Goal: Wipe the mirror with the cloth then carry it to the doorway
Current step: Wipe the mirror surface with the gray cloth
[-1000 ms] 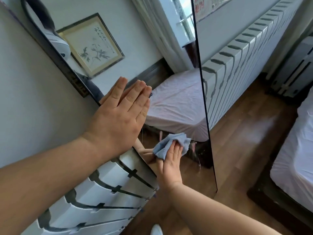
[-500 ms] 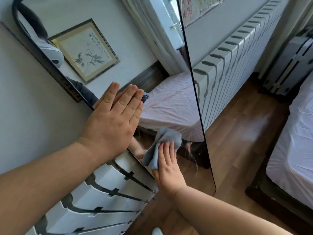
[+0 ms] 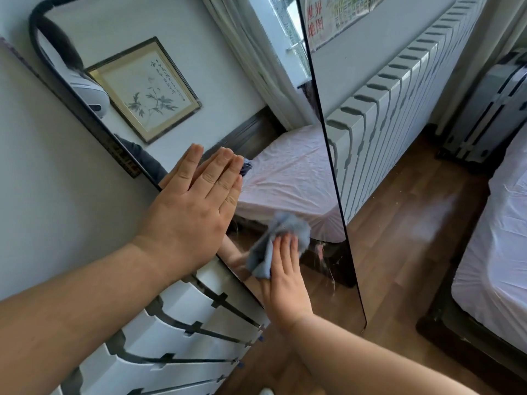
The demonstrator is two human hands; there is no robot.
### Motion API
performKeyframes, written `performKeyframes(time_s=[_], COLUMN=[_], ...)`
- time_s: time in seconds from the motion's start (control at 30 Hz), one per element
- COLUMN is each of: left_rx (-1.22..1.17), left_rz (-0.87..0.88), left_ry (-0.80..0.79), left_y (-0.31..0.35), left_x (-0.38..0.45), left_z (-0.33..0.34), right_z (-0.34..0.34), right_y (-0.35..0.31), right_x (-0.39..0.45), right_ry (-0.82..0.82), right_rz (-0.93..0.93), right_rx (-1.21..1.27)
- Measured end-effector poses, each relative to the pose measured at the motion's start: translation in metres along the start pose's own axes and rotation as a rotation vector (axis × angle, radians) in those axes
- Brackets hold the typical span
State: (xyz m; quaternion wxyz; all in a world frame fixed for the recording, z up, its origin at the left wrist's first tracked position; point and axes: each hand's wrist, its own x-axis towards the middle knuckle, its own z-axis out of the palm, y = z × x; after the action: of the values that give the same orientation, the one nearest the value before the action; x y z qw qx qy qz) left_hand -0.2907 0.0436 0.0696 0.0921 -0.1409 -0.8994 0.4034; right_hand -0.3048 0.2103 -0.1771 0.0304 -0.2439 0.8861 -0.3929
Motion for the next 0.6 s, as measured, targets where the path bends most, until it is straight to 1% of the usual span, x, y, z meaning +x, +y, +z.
performKeyframes(time_s=[0.07,0.13,0.23,0.33,0.43,0.5,0.6], left_rx=[0.017,0.014,-0.027,-0.078,-0.093,-0.089,-0.087], left_rz=[0.006,0.012,-0.012,-0.043,-0.049,-0.033,0.031], left_ry=[-0.008,-0.013,0.015,0.05,0.056,0.02,-0.041], left_y=[0.0,-0.001,0.001,0.001,0.004,0.009,0.023], left_x=[-0.001,0.0,0.002,0.008,0.017,0.024,0.034], left_z=[-0.001,-0.002,-0.004,-0.003,-0.006,-0.007,-0.005], right_z=[0.01,0.006,-0.021,-0.056,-0.056,-0.035,0.0], right_y=[0.014,0.006,-0.032,-0.057,-0.046,-0.022,0.022], right_x=[-0.015,-0.005,0.044,0.089,0.093,0.074,0.038], right_ry=[-0.058,-0.054,0.104,0.22,0.276,0.269,0.21], right_rz=[0.07,0.089,-0.013,-0.045,-0.039,0.072,0.362], right_rx=[0.019,0.051,0.046,0.087,0.122,0.203,0.41])
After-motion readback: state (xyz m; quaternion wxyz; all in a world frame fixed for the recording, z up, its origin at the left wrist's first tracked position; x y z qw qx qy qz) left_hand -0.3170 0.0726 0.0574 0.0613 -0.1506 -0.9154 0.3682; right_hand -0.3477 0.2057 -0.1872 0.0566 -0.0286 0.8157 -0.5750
